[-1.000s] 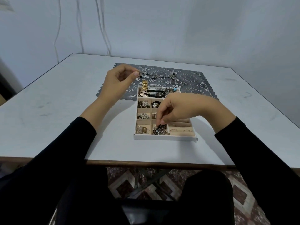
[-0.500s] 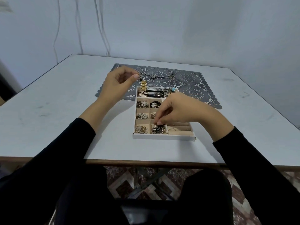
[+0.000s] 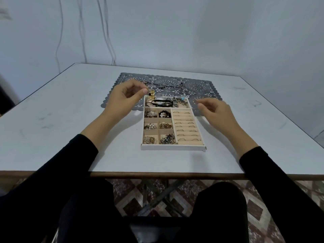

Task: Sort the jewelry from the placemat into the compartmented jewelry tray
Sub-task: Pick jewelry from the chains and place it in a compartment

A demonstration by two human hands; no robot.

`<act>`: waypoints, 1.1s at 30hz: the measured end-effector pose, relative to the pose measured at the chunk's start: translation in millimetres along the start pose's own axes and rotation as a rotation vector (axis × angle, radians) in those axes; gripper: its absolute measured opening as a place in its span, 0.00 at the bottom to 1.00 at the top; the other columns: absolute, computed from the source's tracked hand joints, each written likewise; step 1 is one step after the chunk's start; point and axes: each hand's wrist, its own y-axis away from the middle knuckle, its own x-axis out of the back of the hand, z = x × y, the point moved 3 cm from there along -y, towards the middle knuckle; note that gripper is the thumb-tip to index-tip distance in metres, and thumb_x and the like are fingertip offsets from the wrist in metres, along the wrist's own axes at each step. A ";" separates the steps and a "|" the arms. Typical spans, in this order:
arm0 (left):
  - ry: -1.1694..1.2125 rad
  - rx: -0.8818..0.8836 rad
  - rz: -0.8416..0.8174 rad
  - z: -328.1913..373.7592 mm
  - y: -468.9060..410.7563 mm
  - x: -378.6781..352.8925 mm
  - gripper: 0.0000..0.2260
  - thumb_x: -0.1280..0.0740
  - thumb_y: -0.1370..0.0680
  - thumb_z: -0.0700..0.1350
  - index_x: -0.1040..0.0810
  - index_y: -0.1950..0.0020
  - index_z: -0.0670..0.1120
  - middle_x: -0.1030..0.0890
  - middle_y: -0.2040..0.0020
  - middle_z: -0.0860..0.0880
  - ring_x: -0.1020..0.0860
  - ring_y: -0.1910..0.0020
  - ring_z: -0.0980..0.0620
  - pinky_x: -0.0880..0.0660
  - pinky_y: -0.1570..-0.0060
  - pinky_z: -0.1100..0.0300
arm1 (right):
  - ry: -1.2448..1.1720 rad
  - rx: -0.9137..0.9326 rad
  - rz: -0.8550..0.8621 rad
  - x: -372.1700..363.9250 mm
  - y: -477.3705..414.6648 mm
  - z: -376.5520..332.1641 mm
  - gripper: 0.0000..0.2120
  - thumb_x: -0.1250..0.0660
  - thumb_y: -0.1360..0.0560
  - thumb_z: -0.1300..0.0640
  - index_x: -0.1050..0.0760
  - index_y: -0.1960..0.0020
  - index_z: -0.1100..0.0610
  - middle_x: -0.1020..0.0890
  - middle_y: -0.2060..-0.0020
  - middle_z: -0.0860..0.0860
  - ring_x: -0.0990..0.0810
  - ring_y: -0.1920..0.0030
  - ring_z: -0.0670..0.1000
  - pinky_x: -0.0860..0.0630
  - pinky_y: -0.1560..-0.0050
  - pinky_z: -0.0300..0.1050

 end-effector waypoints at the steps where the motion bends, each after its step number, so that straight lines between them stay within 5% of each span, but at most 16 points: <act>1: -0.001 -0.001 -0.010 1.1 1.6 -0.7 0.03 0.30 0.22 0.42 0.19 0.52 0.50 0.17 0.55 0.45 0.21 0.55 0.51 0.24 0.51 0.57 | 0.063 -0.027 0.013 0.6 0.3 5.1 0.10 0.36 0.22 0.53 0.21 0.43 0.50 0.17 0.47 0.47 0.20 0.43 0.48 0.27 0.41 0.42; 4: 0.004 -0.010 -0.049 5.7 6.8 -3.9 0.03 0.30 0.22 0.40 0.19 0.51 0.48 0.17 0.54 0.43 0.21 0.55 0.51 0.24 0.52 0.61 | 0.291 -0.037 -0.040 -1.1 1.7 15.5 0.16 0.37 0.21 0.53 0.25 0.35 0.54 0.21 0.38 0.50 0.25 0.37 0.50 0.36 0.43 0.35; 8: -0.002 -0.014 -0.102 12.2 14.1 -8.3 0.03 0.30 0.23 0.39 0.19 0.51 0.46 0.17 0.56 0.51 0.20 0.56 0.58 0.24 0.55 0.67 | 0.390 0.029 -0.135 -8.7 0.9 22.7 0.16 0.38 0.21 0.53 0.26 0.35 0.57 0.20 0.40 0.51 0.24 0.39 0.52 0.36 0.48 0.34; 18: -0.022 -0.031 -0.285 32.5 35.6 -4.8 0.04 0.30 0.26 0.44 0.19 0.53 0.47 0.15 0.57 0.54 0.18 0.55 0.56 0.23 0.49 0.65 | 0.430 0.038 -0.152 -11.1 1.5 22.7 0.17 0.38 0.20 0.53 0.26 0.34 0.57 0.21 0.38 0.52 0.25 0.38 0.52 0.37 0.46 0.35; 23: -0.117 -0.060 -0.401 35.1 46.1 3.1 0.04 0.30 0.25 0.46 0.18 0.53 0.48 0.15 0.56 0.50 0.17 0.55 0.53 0.24 0.49 0.65 | 0.422 0.052 -0.159 -10.3 1.5 22.5 0.15 0.38 0.21 0.53 0.24 0.37 0.56 0.19 0.42 0.52 0.24 0.42 0.51 0.35 0.50 0.36; 33: -0.410 -0.192 -0.588 41.7 48.7 7.5 0.04 0.30 0.25 0.48 0.17 0.52 0.53 0.16 0.56 0.59 0.18 0.52 0.59 0.27 0.50 0.70 | 0.416 0.069 -0.186 -12.1 3.0 23.1 0.16 0.41 0.19 0.54 0.26 0.34 0.56 0.20 0.40 0.51 0.24 0.40 0.51 0.36 0.49 0.36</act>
